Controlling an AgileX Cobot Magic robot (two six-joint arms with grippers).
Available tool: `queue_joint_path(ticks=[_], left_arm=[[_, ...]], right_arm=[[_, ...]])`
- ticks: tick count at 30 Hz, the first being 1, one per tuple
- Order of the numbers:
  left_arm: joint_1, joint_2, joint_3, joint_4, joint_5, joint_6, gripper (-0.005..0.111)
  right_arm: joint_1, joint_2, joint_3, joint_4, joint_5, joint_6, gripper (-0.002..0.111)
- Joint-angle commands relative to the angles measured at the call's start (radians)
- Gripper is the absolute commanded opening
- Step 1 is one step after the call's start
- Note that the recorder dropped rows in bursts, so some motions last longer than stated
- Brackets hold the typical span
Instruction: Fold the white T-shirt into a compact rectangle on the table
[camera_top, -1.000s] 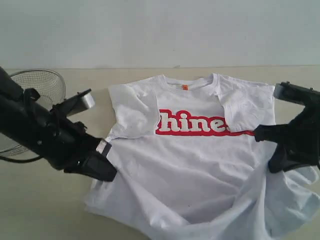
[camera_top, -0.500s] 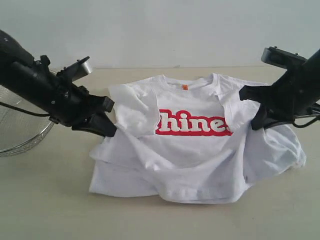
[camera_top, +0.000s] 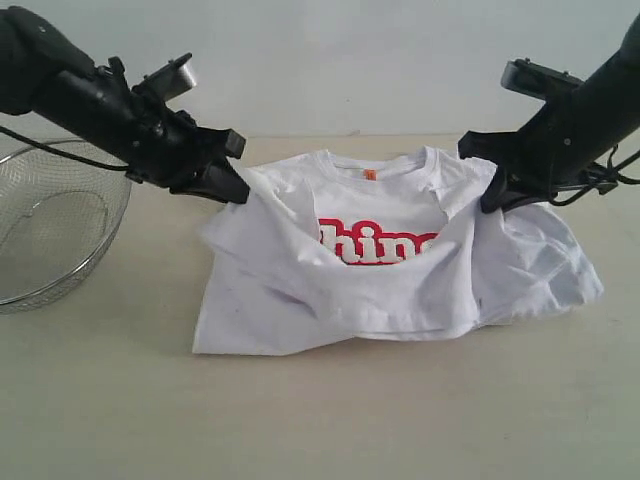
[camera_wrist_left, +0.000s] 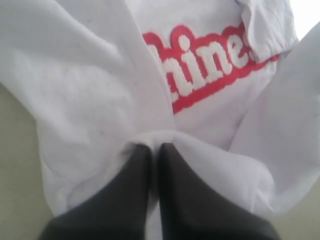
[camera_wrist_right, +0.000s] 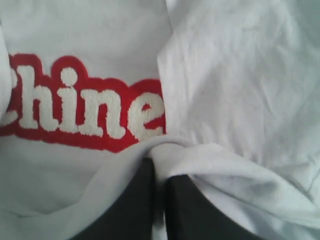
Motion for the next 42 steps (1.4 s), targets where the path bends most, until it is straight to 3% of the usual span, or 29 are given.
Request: queue_joint_path(ticks=[1, 19, 30, 31, 33, 35, 37, 39, 42], left_arm=[[0.016, 0.044, -0.083, 0.015, -0.01, -0.024, 0.004], [0.016, 0.167, -0.353, 0.153, -0.099, -0.101, 0.004], [0.0, 0.165, -0.365, 0.083, 0.124, -0.138, 0.004], [-0.004, 0.165, -0.365, 0.066, 0.134, -0.147, 0.004], [-0.014, 0.165, -0.365, 0.063, 0.143, -0.175, 0.004], [-0.023, 0.165, -0.365, 0.061, 0.161, -0.189, 0.004], [-0.028, 0.159, -0.365, 0.061, 0.195, -0.189, 0.004], [-0.03, 0.151, -0.365, 0.062, 0.222, -0.189, 0.004], [-0.03, 0.126, -0.365, 0.092, 0.252, -0.191, 0.004]], right_arm=[[-0.014, 0.045, -0.082, 0.004, -0.01, 0.018, 0.0], [-0.06, 0.152, -0.189, 0.07, -0.087, -0.005, 0.0], [-0.06, 0.237, -0.209, 0.073, -0.185, 0.053, 0.0], [-0.06, 0.237, -0.209, 0.071, -0.187, 0.027, 0.003], [-0.06, 0.237, -0.209, 0.068, -0.19, 0.01, 0.022], [-0.06, 0.237, -0.209, 0.07, -0.185, 0.01, 0.053], [-0.06, 0.237, -0.209, 0.068, -0.176, 0.018, 0.072], [-0.062, 0.232, -0.209, 0.043, -0.15, 0.042, 0.068], [-0.062, 0.21, -0.209, -0.012, -0.116, 0.09, 0.054]])
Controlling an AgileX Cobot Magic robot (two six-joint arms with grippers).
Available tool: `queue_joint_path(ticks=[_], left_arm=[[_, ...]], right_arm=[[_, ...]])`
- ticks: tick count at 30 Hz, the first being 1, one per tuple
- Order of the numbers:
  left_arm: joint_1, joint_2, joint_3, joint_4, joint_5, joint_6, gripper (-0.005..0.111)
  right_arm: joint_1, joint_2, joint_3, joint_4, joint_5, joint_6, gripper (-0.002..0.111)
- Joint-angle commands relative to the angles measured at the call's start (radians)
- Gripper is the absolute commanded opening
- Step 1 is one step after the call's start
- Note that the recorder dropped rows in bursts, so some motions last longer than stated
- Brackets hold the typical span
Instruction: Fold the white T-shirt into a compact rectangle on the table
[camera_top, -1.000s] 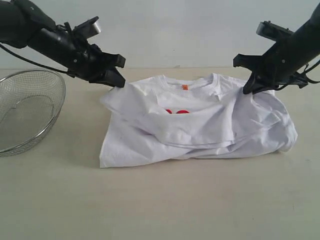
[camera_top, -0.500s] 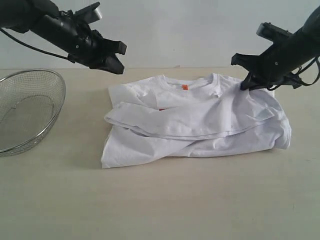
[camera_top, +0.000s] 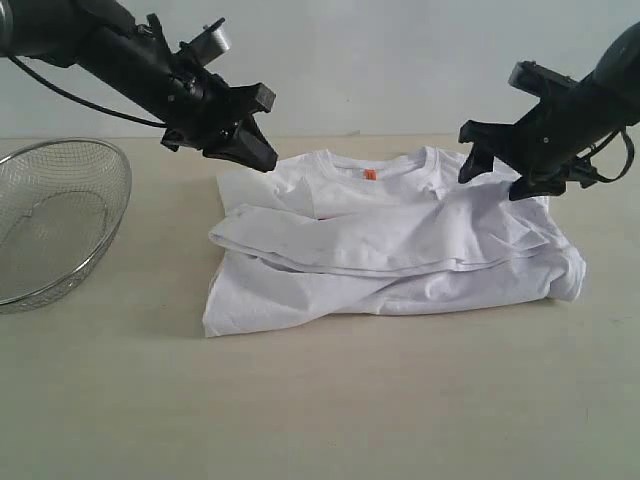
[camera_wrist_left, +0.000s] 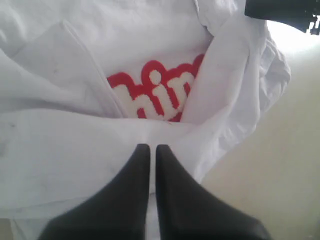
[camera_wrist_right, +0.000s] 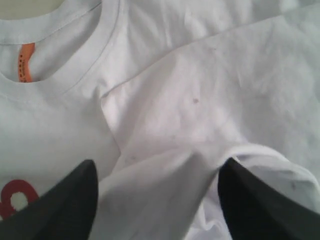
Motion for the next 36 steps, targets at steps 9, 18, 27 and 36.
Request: queue_joint_path(ticks=[9, 18, 27, 36], left_arm=[[-0.011, -0.205, 0.166, 0.146, 0.004, -0.089, 0.004], [-0.048, -0.419, 0.615, 0.068, -0.199, -0.033, 0.004], [-0.152, -0.461, 0.93, -0.05, -0.623, -0.031, 0.004], [-0.152, -0.452, 0.932, -0.05, -0.714, -0.037, 0.049]], right_arm=[[-0.01, -0.162, -0.004, -0.264, 0.176, 0.153, 0.054], [-0.025, -0.296, 0.196, -0.363, 0.27, 0.175, 0.054], [-0.068, -0.326, 0.427, -0.331, 0.035, 0.135, 0.054], [-0.068, -0.284, 0.43, -0.309, 0.017, 0.07, 0.054]])
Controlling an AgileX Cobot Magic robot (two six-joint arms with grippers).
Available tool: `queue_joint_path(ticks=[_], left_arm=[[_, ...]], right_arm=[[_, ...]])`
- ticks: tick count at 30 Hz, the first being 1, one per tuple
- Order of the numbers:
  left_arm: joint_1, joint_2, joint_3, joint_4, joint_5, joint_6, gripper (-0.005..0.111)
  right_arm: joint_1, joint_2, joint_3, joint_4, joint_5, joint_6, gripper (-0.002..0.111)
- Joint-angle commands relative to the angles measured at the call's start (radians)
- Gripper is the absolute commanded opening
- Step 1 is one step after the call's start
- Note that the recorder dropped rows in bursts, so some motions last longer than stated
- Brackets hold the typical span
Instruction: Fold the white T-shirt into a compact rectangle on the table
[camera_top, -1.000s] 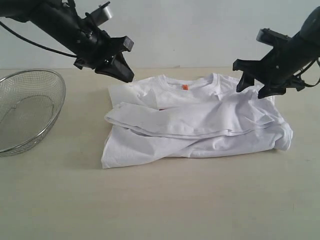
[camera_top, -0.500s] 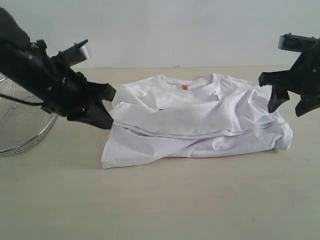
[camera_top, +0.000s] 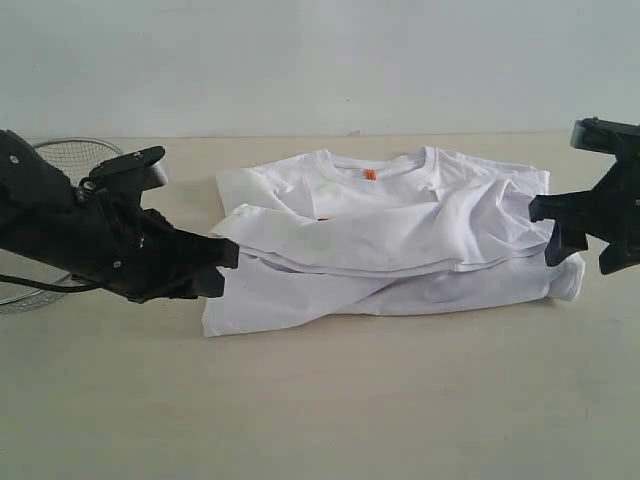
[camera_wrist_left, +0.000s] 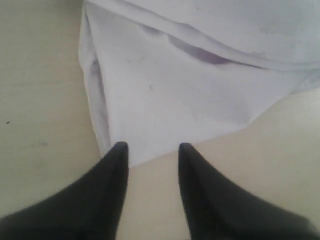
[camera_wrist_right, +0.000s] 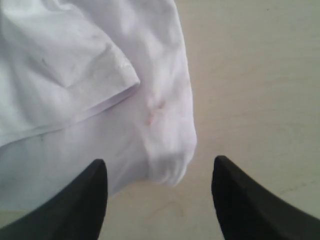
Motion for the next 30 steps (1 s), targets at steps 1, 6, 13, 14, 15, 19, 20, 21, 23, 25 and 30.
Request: queue_joint_path(ticks=[1, 6, 13, 14, 15, 19, 20, 21, 23, 25, 30], left_arm=[[-0.003, 0.001, 0.006, -0.012, -0.02, -0.001, 0.054], [-0.003, 0.042, 0.006, -0.03, -0.034, -0.001, 0.06], [-0.003, 0.156, 0.003, -0.034, -0.094, 0.002, 0.06], [-0.003, 0.164, 0.0, -0.034, -0.094, 0.002, 0.06], [-0.003, 0.175, -0.004, -0.039, -0.091, 0.002, 0.06], [-0.003, 0.197, -0.027, -0.041, -0.084, 0.002, 0.06], [-0.003, 0.199, -0.035, -0.041, -0.084, 0.002, 0.06], [-0.003, 0.203, -0.042, -0.041, -0.084, 0.002, 0.06], [-0.003, 0.21, -0.052, -0.041, -0.082, 0.002, 0.06], [-0.003, 0.218, -0.06, -0.041, -0.082, 0.002, 0.06], [-0.003, 0.239, -0.066, -0.041, -0.09, 0.002, 0.05]], right_arm=[[-0.008, 0.009, 0.003, 0.004, -0.008, -0.026, 0.054], [-0.008, 0.009, 0.003, 0.005, -0.014, -0.028, 0.054], [-0.008, 0.016, 0.003, 0.005, -0.029, -0.028, 0.054], [-0.008, 0.021, 0.003, 0.005, -0.029, -0.028, 0.054], [-0.008, 0.03, 0.003, 0.008, -0.029, -0.028, 0.054], [-0.008, 0.055, 0.003, 0.042, -0.058, -0.028, 0.054], [-0.008, 0.057, 0.003, 0.057, -0.069, -0.033, 0.054], [-0.008, 0.06, 0.003, 0.078, -0.076, -0.05, 0.054], [-0.008, 0.065, 0.003, 0.107, -0.083, -0.079, 0.054], [-0.008, 0.074, 0.003, 0.111, -0.085, -0.088, 0.054], [-0.008, 0.113, 0.003, 0.121, -0.085, -0.093, 0.054]])
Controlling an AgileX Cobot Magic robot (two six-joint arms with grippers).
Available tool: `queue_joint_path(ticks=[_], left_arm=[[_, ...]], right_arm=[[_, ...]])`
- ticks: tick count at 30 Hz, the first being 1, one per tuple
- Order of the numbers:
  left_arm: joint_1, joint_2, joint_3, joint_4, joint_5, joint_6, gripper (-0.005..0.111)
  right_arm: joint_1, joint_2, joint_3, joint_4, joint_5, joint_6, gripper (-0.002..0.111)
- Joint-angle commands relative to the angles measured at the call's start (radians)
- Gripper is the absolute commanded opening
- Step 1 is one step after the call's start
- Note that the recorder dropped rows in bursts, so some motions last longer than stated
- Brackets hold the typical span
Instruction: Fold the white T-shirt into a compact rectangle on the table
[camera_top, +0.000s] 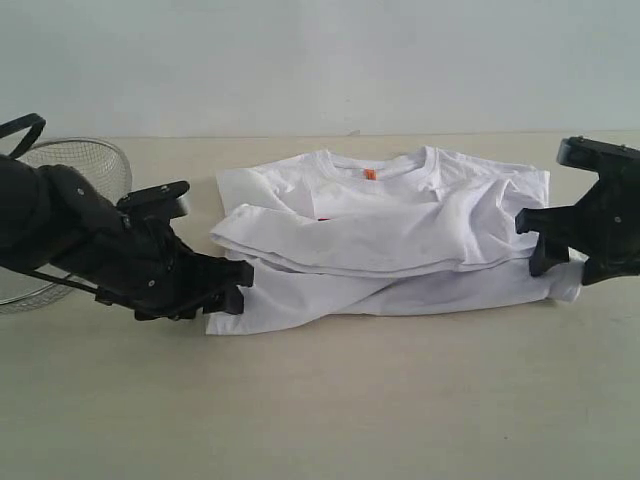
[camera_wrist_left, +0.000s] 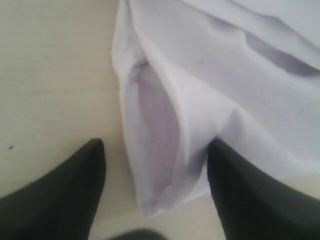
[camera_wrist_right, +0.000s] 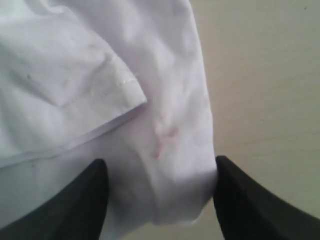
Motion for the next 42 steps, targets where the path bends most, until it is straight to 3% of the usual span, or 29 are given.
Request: queue_joint_path(ticks=[1, 4, 7, 8, 9, 26, 42], left_arm=[[-0.003, 0.033, -0.001, -0.007, -0.006, 0.001, 0.047], [-0.003, 0.045, -0.001, -0.007, -0.016, 0.001, 0.028], [-0.003, 0.05, -0.001, -0.007, -0.026, 0.001, 0.004], [-0.003, 0.05, -0.001, -0.004, -0.026, 0.003, 0.005], [-0.003, 0.05, -0.001, 0.002, -0.026, 0.003, 0.005], [-0.003, -0.084, 0.024, 0.074, 0.109, -0.013, 0.004], [-0.003, -0.387, 0.368, 0.08, 0.073, -0.036, 0.004]], right_arm=[[-0.008, 0.03, 0.003, 0.019, -0.009, -0.013, 0.053], [-0.008, 0.035, 0.003, 0.021, -0.022, -0.011, 0.041], [-0.008, 0.035, 0.003, 0.021, -0.018, -0.011, 0.013], [-0.008, 0.035, 0.003, 0.019, -0.008, -0.011, 0.002], [-0.008, 0.035, 0.003, 0.018, 0.0, -0.011, 0.0], [-0.008, -0.107, 0.008, -0.091, 0.301, 0.003, 0.0], [-0.008, -0.246, 0.225, -0.115, 0.351, 0.014, 0.0]])
